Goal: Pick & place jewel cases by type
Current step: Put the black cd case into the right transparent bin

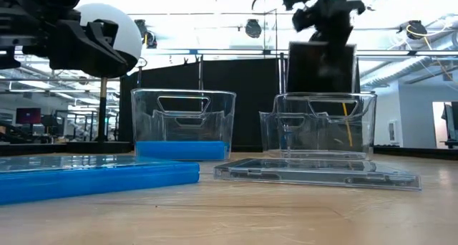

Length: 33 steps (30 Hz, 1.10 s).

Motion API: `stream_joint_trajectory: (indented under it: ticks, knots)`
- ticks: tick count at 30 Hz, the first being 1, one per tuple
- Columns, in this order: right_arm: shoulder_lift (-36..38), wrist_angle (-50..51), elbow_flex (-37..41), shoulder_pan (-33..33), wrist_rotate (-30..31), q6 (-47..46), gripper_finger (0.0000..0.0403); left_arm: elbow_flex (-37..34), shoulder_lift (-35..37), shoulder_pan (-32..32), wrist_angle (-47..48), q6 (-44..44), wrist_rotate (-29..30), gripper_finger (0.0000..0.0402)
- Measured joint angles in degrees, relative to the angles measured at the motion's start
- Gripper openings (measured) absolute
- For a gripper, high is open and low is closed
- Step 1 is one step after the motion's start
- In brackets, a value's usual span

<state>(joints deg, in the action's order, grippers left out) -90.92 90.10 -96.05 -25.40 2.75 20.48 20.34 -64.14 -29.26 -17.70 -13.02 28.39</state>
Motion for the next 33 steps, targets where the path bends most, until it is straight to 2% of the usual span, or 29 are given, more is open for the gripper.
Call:
stream_joint_trajectory:
  ticks: [7, 13, 16, 21, 28, 33]
  knots:
    - [-7.59, 0.0, -4.25, -3.1, -0.19, 11.57, 0.0006, 0.0, 0.0, 0.0, 1.84, 0.22, 0.06, 0.0031]
    - [-11.06, -0.05, -4.7, -5.08, -5.76, 17.8, 0.0006, 0.0, 0.0, 0.0, 2.69, 0.29, 0.17, 0.0031]
    - [-12.57, 0.55, -4.78, -5.58, -6.58, 18.97, 0.0006, 0.02, 0.0, 0.0, 2.71, 0.46, 0.18, 0.0031]
    - [-15.42, -1.13, -4.53, -6.11, -12.76, 20.85, 0.0006, 0.02, 0.0, 0.0, 3.03, 1.6, 0.17, 0.0031]
    - [-17.85, -1.2, -4.57, -6.04, -12.71, 20.75, 0.0006, 0.02, 0.0, 0.0, 6.13, 4.54, 0.18, 0.0031]
    - [-19.18, -0.21, -4.55, -5.93, -16.87, 21.01, 0.0006, 0.02, 0.0, 0.0, 7.42, 5.68, 0.18, 0.0031]
